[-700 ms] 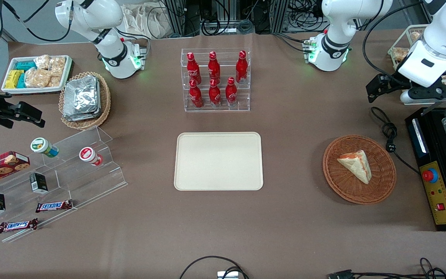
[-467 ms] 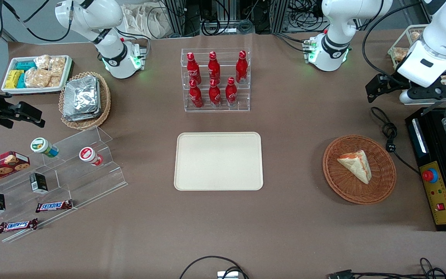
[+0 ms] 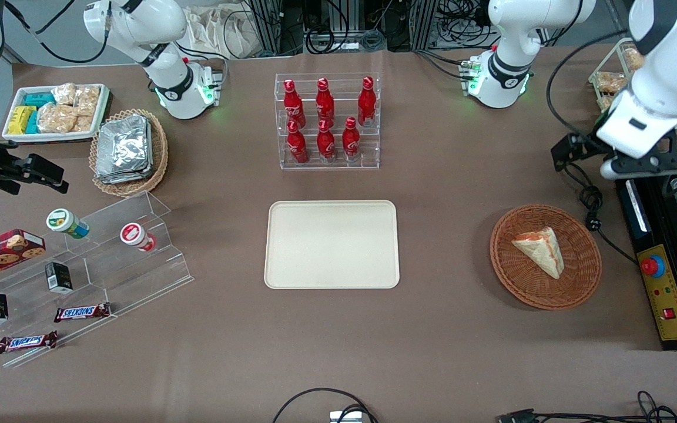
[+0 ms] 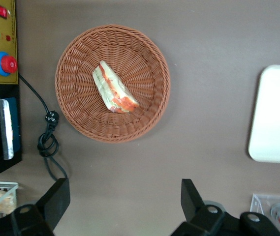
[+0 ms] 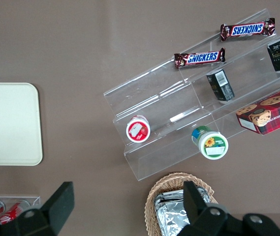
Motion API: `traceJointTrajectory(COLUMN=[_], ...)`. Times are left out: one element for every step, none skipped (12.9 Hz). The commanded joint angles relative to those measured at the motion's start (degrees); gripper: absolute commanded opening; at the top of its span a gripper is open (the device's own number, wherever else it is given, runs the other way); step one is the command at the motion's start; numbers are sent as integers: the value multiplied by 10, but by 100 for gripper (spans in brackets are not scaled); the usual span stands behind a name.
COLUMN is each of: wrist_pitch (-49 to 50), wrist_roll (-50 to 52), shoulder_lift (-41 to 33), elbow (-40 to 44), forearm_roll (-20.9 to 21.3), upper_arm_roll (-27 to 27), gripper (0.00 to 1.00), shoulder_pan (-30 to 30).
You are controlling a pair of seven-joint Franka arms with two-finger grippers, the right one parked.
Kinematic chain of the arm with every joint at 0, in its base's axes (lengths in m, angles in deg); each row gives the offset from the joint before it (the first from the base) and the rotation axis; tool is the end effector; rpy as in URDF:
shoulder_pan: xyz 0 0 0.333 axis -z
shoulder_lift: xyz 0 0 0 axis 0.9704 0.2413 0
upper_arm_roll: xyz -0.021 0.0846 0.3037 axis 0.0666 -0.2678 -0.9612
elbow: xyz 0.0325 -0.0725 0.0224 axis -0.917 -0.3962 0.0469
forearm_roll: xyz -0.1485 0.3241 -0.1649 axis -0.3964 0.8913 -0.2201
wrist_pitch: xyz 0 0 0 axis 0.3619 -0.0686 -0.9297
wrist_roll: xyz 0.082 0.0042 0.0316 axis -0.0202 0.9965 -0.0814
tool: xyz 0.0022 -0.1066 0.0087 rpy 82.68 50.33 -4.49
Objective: Place sandwich from basket to tray
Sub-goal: 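Move the left gripper over the wicker basket holding the sandwich, then lower the left gripper and close it on the wrapped sandwich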
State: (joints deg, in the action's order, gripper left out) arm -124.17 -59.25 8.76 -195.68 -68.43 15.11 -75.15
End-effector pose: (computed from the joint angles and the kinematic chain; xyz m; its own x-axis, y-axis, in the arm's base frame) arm 0.5175 -0.0567 0.5520 0.9943 0.1055 -0.0149 0.1049 -0.9938 -0.0362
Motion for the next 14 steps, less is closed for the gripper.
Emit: traceJointTrajectory(wrist_pitch=[-55,-65,-89,-113,-139,-168,-194,-213,-240,-277,-301,-308,-310,-313], wrist_roll=[103,136,157,177,185,187,190,201,206,206,208,208,208,208], shoulder_lift=[67,92,115,142,171,197,223,240,252,257,260,266,272,279], elbow=[-1,0,-1,-4,-6,-7,-7,-11,-24,-47,-66,-75,-76,-76], forearm_roll=[-18,-22,-22,-22,-23,-26,-28,-28,-28,-28,-30,-50,-65,-67], upper_arm_roll=[-28,-36,-38,-39,-44,-50,-52,-54,-55,-55,-56,-58,-58,-59], gripper=[100,100,100,100,100,100,100,100,100,100,100,100,100,100], shoulder_pan=[-6,-6,-6,-6,-9,-14,-14,-14,-14,-14,-14,-14,-14,-14])
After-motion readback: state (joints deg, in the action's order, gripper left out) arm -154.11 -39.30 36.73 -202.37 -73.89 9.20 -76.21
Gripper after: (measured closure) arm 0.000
